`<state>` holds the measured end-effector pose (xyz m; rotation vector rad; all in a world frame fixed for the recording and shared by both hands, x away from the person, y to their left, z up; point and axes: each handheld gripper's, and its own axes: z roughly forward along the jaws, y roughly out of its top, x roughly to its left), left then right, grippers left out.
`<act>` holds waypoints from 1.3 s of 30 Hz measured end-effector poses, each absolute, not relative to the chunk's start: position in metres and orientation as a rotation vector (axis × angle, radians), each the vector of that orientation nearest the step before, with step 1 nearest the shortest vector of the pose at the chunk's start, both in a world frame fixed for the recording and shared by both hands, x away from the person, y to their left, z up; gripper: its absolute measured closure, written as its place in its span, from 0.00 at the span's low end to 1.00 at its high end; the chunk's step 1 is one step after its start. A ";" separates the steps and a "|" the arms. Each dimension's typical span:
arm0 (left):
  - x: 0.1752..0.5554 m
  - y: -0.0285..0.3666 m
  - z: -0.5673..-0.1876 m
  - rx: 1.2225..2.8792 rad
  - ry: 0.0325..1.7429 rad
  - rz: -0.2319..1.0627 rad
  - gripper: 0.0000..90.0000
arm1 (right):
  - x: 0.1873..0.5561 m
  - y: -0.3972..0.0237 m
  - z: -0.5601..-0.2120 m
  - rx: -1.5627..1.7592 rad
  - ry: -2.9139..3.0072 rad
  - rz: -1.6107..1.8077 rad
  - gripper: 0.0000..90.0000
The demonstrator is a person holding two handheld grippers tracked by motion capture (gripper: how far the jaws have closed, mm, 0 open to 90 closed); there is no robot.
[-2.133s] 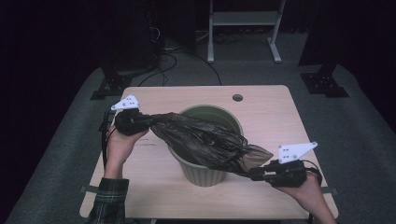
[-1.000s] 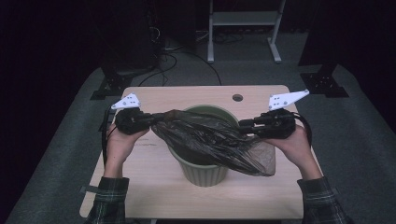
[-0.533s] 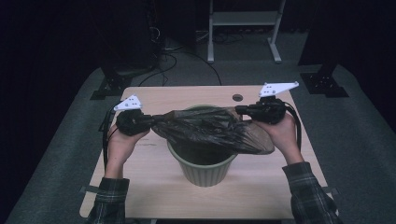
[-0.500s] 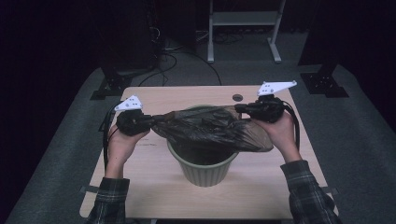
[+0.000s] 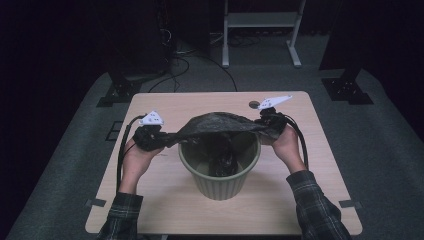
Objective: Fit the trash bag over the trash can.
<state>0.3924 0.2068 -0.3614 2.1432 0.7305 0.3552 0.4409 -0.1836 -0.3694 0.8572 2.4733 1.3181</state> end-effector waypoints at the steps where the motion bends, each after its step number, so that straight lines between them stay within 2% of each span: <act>1: 0.392 0.207 -0.363 2.134 0.727 0.343 0.99 | 0.441 -0.184 -0.373 0.865 2.477 1.308 1.00; 2: 0.392 0.206 -0.363 2.129 0.726 0.340 0.99 | 0.441 -0.186 -0.376 0.868 2.482 1.309 1.00; 3: 0.392 0.206 -0.363 2.130 0.726 0.344 0.99 | 0.439 -0.188 -0.376 0.870 2.475 1.317 0.95; 6: 0.392 0.206 -0.361 2.135 0.722 0.346 0.99 | 0.434 -0.199 -0.366 0.888 2.421 1.356 0.88; 10: 0.391 0.205 -0.360 2.126 0.716 0.345 0.99 | 0.419 -0.222 -0.338 0.870 2.353 1.404 0.82; 13: 0.390 0.206 -0.359 2.123 0.715 0.342 0.99 | 0.403 -0.240 -0.317 0.853 2.308 1.432 0.72; 23: 0.388 0.204 -0.356 2.115 0.706 0.339 0.99 | 0.363 -0.264 -0.273 0.741 2.263 1.632 0.67; 31: 0.388 0.205 -0.353 2.115 0.703 0.341 0.99 | 0.353 -0.252 -0.268 0.646 2.301 1.734 0.62; 36: 0.389 0.204 -0.352 2.111 0.700 0.340 0.99 | 0.352 -0.243 -0.274 0.619 2.346 1.758 0.65; 39: 0.388 0.204 -0.351 2.112 0.698 0.340 0.99 | 0.352 -0.237 -0.279 0.572 2.398 1.724 0.88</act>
